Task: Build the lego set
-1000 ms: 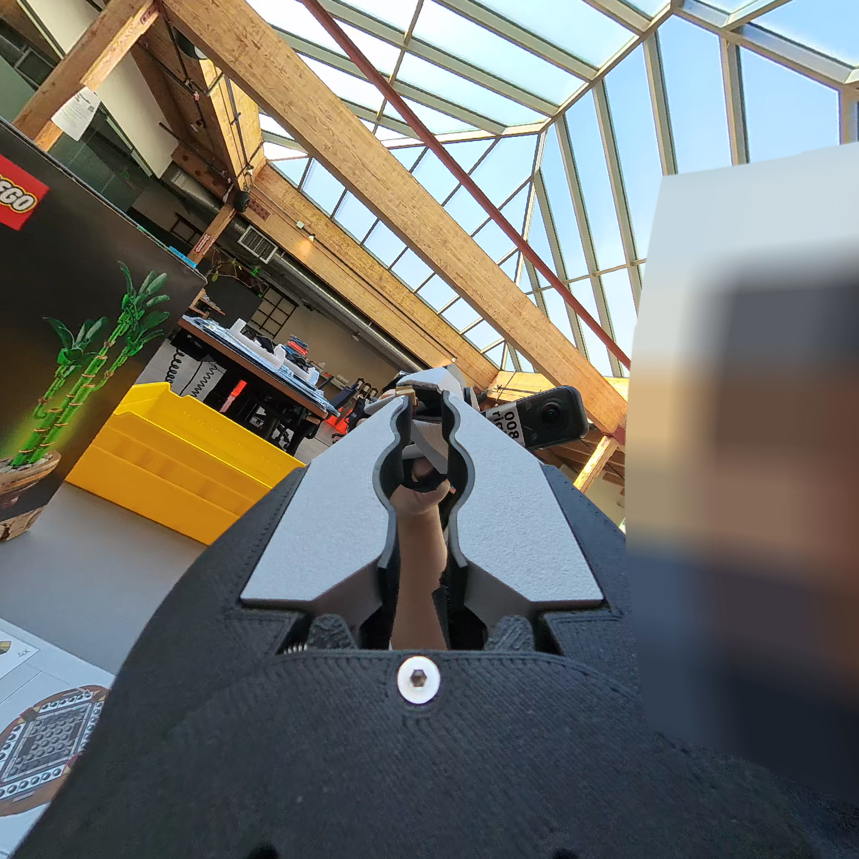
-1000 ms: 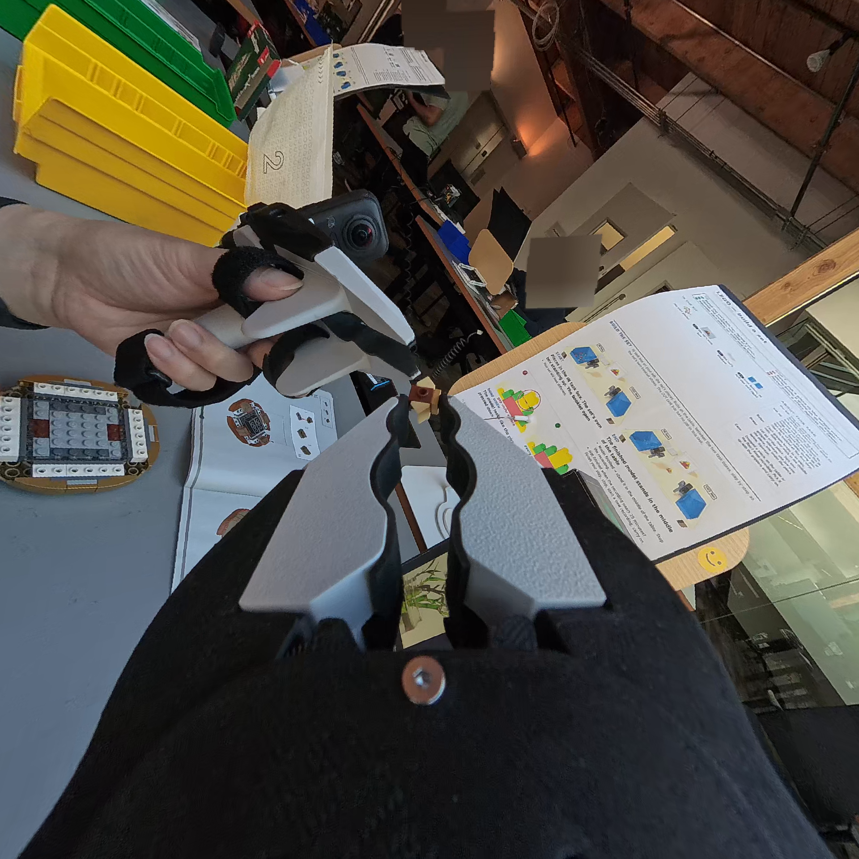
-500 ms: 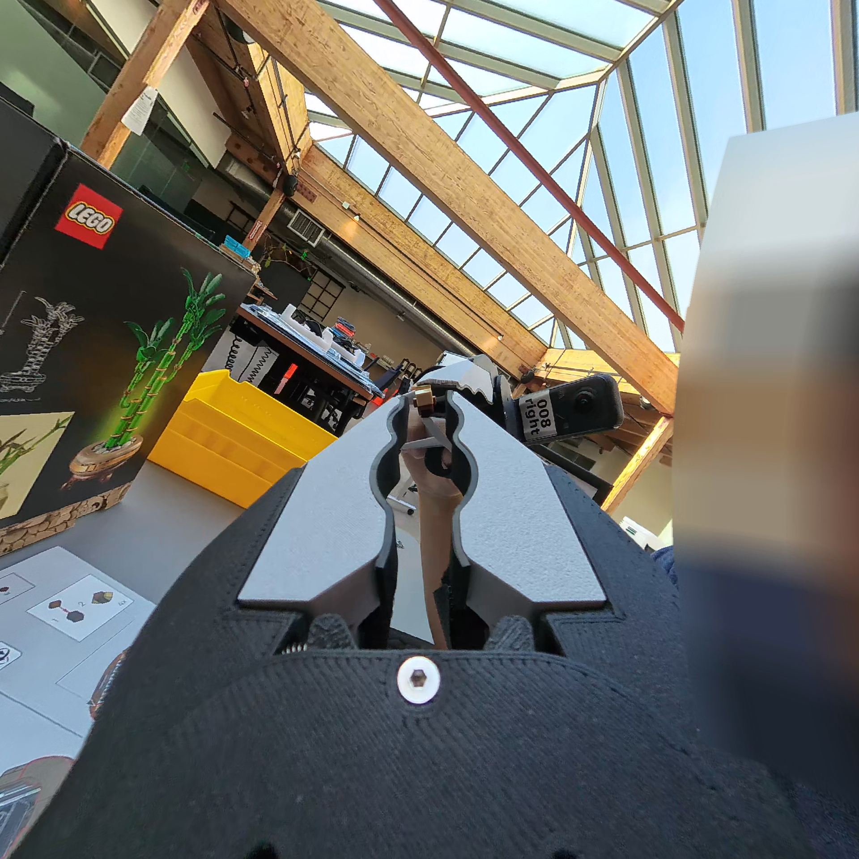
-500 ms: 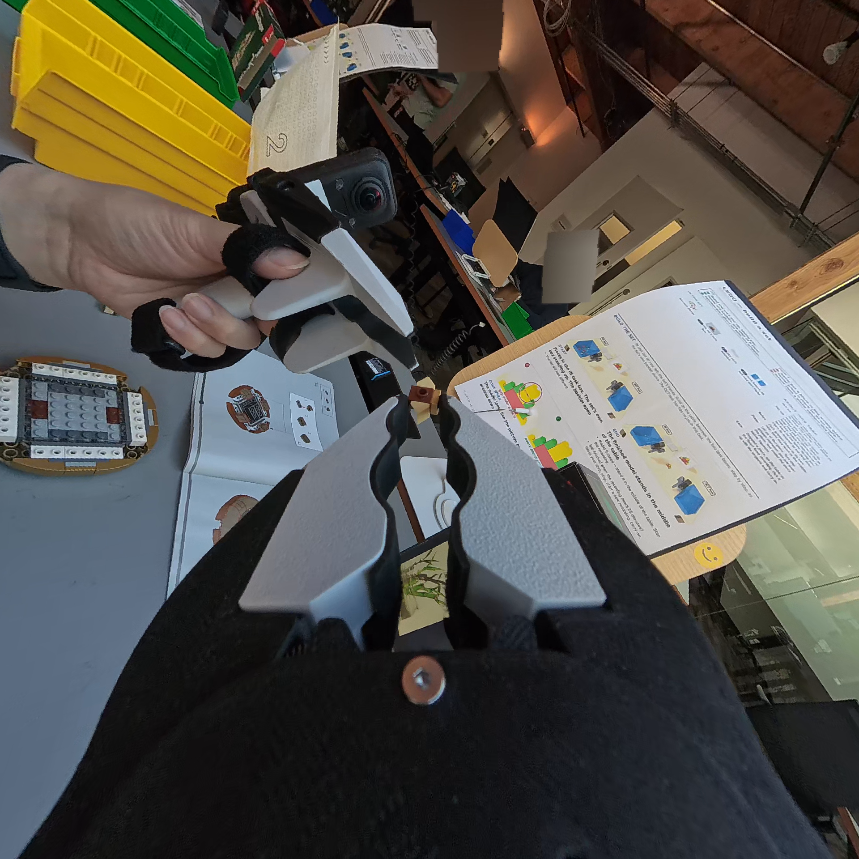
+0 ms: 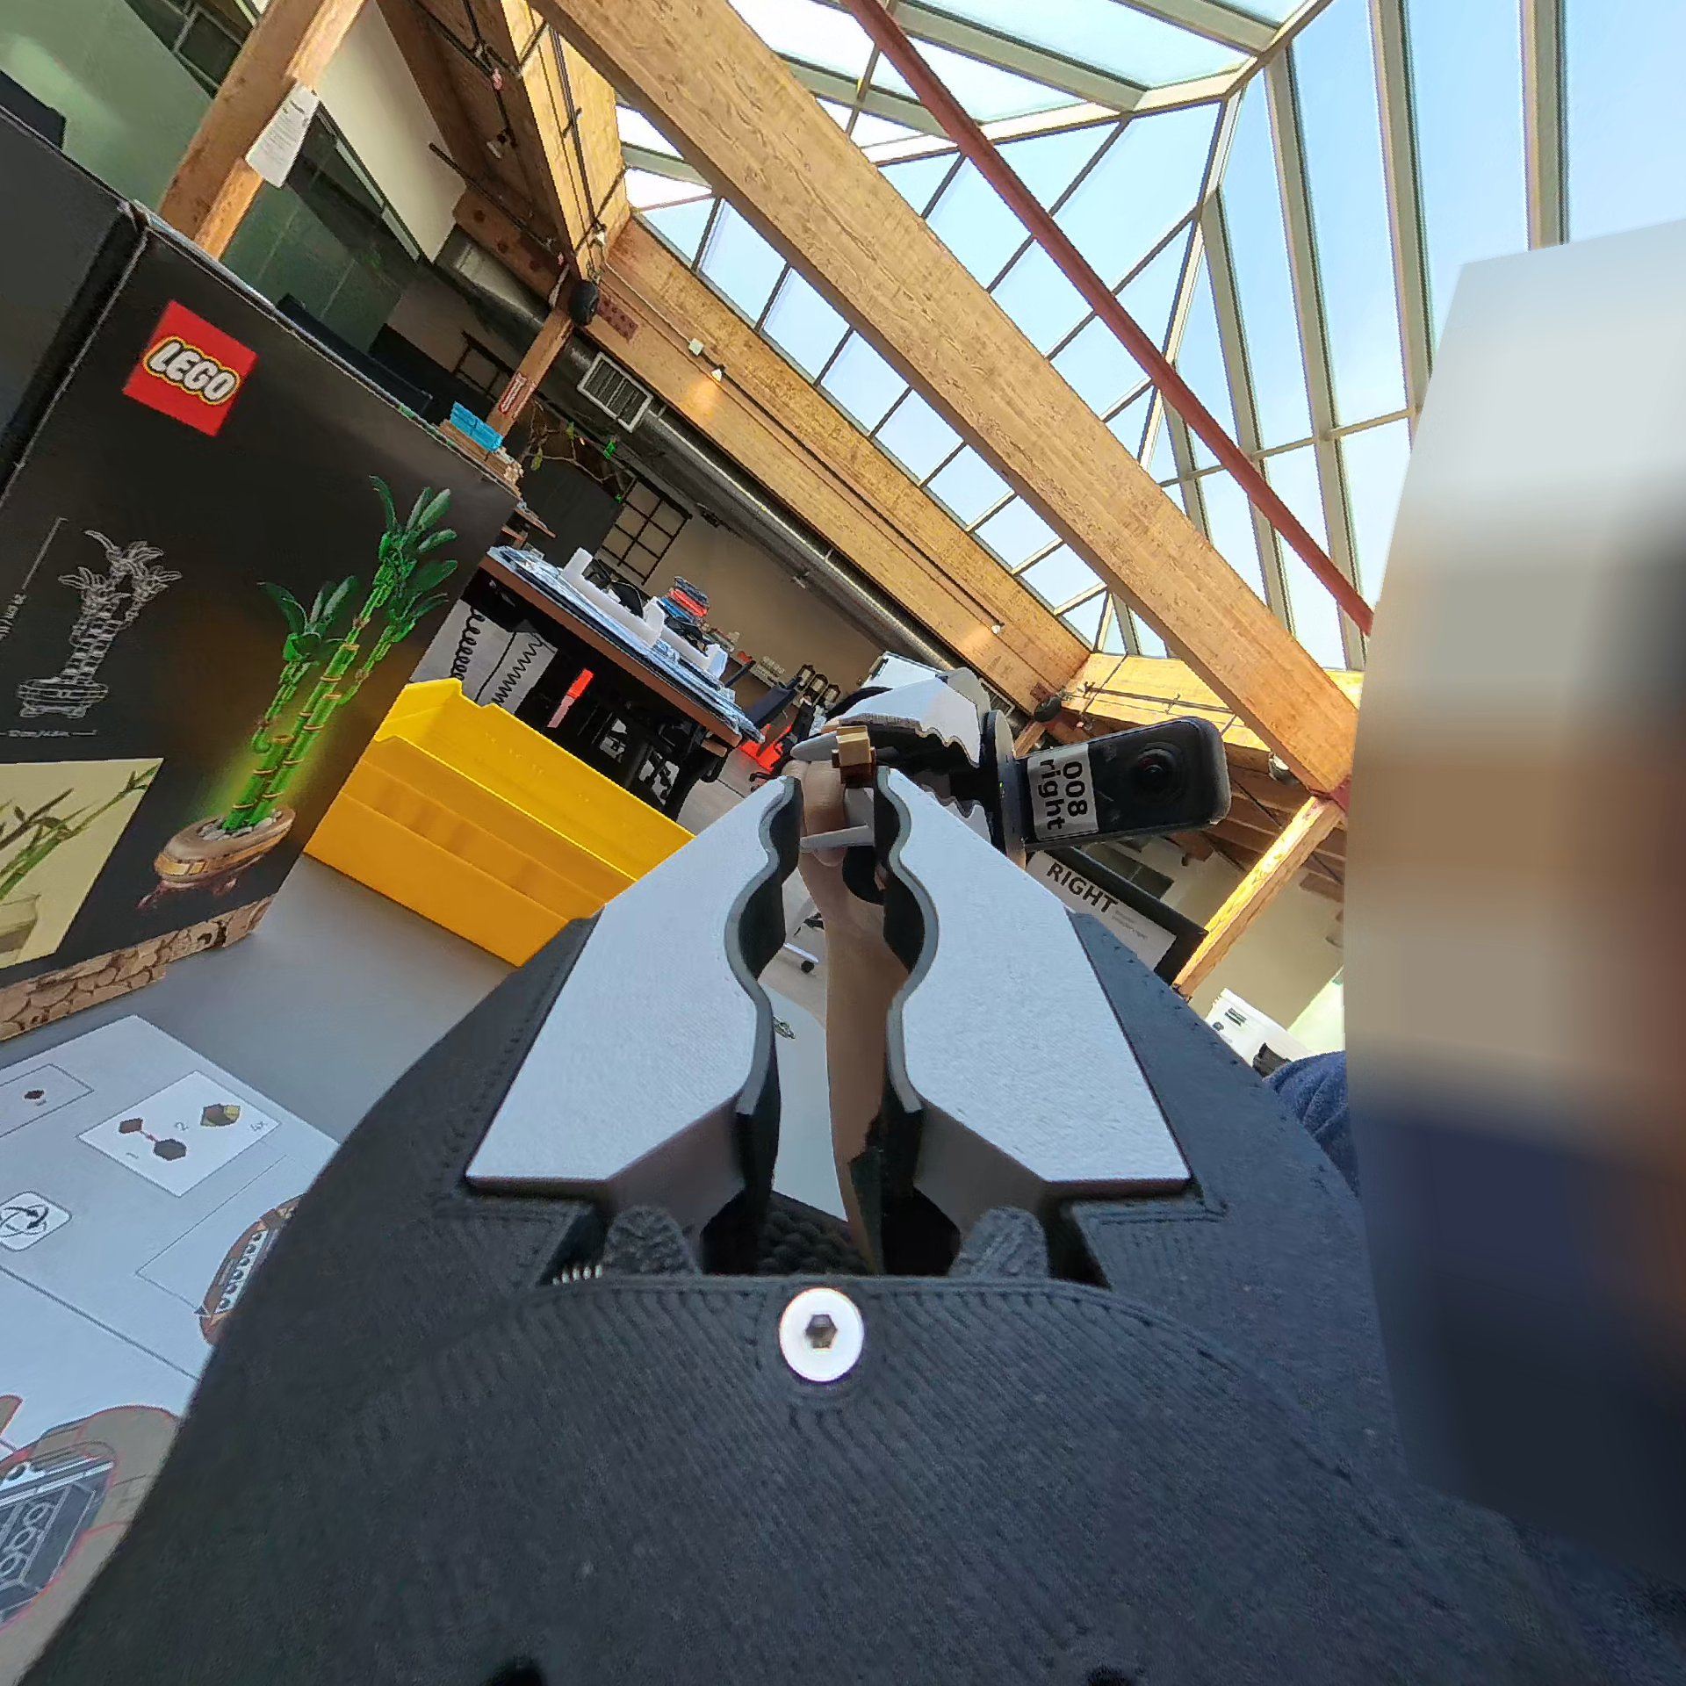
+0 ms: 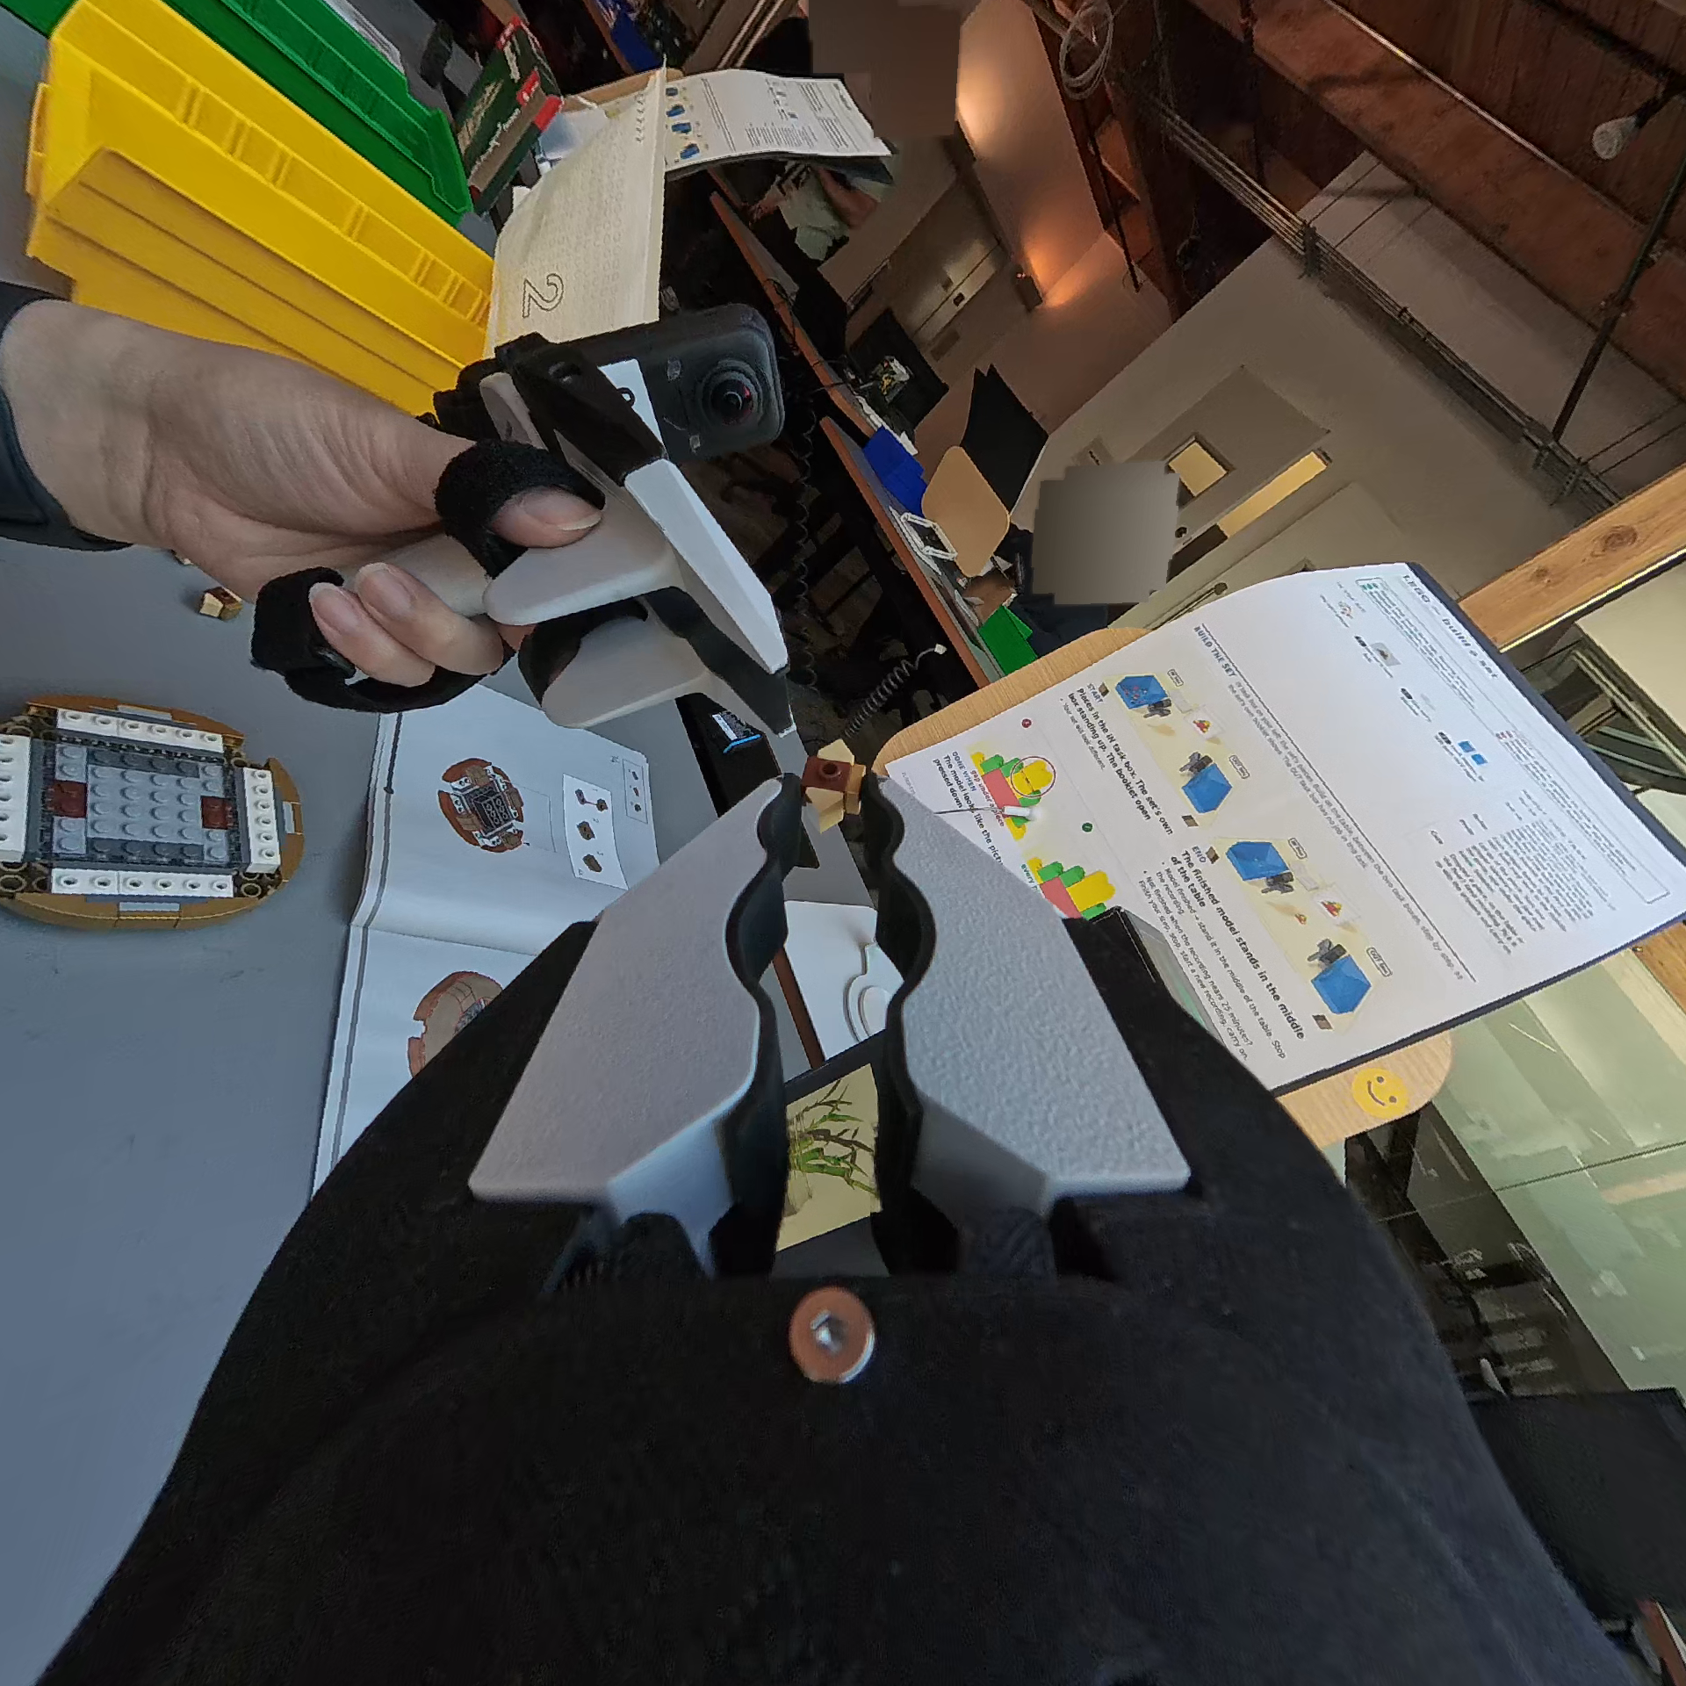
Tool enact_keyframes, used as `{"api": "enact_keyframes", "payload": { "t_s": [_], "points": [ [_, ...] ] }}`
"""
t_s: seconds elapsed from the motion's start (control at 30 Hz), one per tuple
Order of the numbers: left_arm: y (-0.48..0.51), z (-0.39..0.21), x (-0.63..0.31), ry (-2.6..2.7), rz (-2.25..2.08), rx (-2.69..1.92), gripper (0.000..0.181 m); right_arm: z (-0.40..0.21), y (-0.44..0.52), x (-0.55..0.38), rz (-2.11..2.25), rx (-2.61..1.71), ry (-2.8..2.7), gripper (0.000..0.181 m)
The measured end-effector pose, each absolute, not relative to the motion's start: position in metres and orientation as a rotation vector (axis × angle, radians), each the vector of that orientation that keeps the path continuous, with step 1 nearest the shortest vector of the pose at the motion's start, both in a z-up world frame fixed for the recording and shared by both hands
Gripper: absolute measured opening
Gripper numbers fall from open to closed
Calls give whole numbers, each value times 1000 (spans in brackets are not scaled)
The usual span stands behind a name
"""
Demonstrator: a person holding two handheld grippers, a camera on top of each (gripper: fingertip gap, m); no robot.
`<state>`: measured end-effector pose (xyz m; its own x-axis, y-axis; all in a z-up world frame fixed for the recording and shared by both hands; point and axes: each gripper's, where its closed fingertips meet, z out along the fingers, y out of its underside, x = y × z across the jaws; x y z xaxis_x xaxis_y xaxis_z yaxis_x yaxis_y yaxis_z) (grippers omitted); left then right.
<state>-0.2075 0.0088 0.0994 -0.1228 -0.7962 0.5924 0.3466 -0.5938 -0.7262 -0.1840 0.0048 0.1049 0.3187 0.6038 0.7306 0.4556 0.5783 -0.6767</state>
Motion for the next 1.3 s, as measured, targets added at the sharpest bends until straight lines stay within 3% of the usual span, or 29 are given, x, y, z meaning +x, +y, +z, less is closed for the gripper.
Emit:
{"api": "enact_keyframes", "payload": {
  "t_s": [1.3],
  "points": [
    [3,98,-201,587,-1802,-1359,20,96,-1,-198,136,-990,-1374,12]
  ]
}}
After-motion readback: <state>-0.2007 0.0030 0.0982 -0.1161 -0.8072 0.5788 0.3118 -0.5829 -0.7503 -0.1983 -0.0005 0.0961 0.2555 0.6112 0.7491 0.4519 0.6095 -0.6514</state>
